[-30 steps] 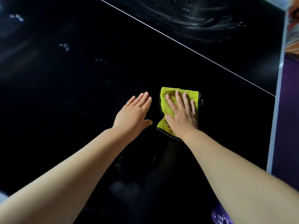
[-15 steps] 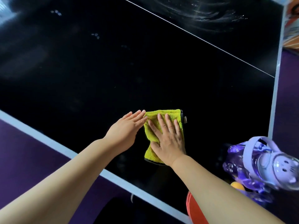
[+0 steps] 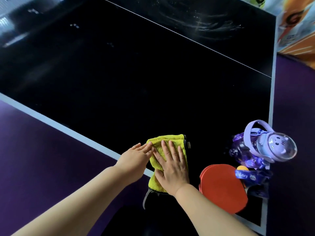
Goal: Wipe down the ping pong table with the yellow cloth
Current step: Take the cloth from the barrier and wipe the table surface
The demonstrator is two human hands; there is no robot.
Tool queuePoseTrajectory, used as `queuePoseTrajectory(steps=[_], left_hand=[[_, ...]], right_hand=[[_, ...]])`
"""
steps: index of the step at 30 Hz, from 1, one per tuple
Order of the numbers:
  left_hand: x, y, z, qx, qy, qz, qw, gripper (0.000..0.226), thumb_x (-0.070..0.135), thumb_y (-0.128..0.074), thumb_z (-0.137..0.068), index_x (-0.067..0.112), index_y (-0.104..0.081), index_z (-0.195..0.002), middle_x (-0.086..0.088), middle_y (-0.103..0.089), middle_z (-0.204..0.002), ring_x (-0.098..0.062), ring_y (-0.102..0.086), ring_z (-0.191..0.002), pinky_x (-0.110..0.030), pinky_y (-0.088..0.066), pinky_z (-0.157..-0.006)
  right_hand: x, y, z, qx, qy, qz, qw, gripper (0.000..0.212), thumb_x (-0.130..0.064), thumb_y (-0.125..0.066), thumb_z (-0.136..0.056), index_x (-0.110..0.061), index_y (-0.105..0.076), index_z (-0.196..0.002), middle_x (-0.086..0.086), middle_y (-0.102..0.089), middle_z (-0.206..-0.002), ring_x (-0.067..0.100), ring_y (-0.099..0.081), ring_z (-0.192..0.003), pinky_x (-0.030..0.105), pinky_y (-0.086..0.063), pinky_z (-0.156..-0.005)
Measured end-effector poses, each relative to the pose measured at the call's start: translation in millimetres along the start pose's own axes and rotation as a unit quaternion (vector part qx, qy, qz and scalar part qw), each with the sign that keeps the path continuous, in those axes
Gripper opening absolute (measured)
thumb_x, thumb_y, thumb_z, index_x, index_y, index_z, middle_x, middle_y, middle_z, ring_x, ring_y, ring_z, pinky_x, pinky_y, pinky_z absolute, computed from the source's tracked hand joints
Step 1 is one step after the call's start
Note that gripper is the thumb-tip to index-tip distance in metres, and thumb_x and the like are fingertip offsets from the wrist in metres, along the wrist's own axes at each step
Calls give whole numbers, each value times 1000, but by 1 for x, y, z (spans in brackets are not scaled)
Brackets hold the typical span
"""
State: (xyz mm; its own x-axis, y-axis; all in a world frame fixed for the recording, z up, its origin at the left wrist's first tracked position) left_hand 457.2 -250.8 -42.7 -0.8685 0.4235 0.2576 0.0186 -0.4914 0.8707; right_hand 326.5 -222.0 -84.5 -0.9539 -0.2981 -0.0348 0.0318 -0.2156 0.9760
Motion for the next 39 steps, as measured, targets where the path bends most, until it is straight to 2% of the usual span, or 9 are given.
queuePoseTrajectory(steps=[5, 11, 16, 20, 26, 30, 34, 39], left_hand=[[8, -2, 0, -3, 2, -10, 1000, 69, 3, -35, -96, 14, 6, -149, -4, 11, -157, -13, 7, -144, -24, 13, -107], [10, 3, -26, 12, 2, -11, 1000, 67, 6, -34, -98, 15, 8, -149, 0, 21, -149, -13, 8, -144, -25, 12, -110], [10, 19, -59, 40, -3, 14, 999, 64, 12, -31, -98, 19, 6, -150, 0, 10, -157, -10, 8, -144, -24, 11, -111], [8, 33, -82, 92, 27, 35, 995, 71, 17, -40, -97, 23, 6, -150, 3, 8, -157, -12, 9, -144, -28, 11, -113], [14, 44, -116, 84, 67, 21, 994, 80, 28, -47, -93, 20, 10, -149, -1, 13, -157, -18, 15, -143, -36, 10, -116], [32, 51, -153, 90, 91, 22, 992, 80, 33, -45, -94, 19, 12, -149, -2, 16, -156, -20, 19, -142, -39, 11, -116], [60, 60, -200, 98, 101, 28, 990, 82, 39, -46, -94, 17, 11, -148, -3, 16, -156, -19, 20, -142, -40, 13, -114], [91, 77, -269, 119, 140, 29, 982, 86, 49, -45, -92, 9, 7, -149, -8, 10, -157, -20, 17, -143, -43, 6, -117]], right_hand=[[1, 2, 6, -14, -15, -19, 1000, 73, -48, -36, -84, -30, -27, -153, 7, -19, -161, 32, -18, -148, 52, -13, -114], [10, 2, -5, -3, -55, -59, 997, 78, -51, -39, -80, -30, -24, -154, 4, -18, -162, 28, -13, -149, 50, -12, -116], [41, 3, -32, 6, -81, -39, 996, 78, -54, -32, -81, -35, -13, -154, 1, -10, -164, 26, -7, -150, 49, -7, -117], [71, 8, -57, 15, -131, -40, 990, 77, -57, -26, -82, -40, -5, -154, -1, -3, -164, 24, 1, -151, 50, -1, -119], [140, 26, -115, -4, -170, -40, 985, 77, -59, -5, -74, -41, 20, -145, -5, 13, -163, 21, 16, -148, 44, 15, -118], [195, 38, -166, -27, -185, -50, 981, 73, -57, -24, -93, -40, 18, -150, -4, 22, -161, 21, 22, -147, 45, 15, -118], [239, 48, -212, -73, -179, -87, 977, 76, -55, -28, -95, -39, 22, -149, -2, 32, -157, 23, 31, -143, 49, 18, -116], [297, 58, -259, -89, -130, -99, 982, 77, -57, -31, -95, -39, 21, -150, -2, 35, -155, 24, 33, -142, 51, 19, -115]])
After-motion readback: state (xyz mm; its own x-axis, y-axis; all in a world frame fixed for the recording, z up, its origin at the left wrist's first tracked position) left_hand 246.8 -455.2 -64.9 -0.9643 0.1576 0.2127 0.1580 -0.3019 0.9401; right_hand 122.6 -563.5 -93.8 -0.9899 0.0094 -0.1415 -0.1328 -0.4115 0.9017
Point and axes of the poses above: each hand's wrist, its own z-axis away from the middle knuckle, its own y-axis out of the back of the hand, x = y × z, the point moved 5 cm from there along -z, towards the middle knuckle
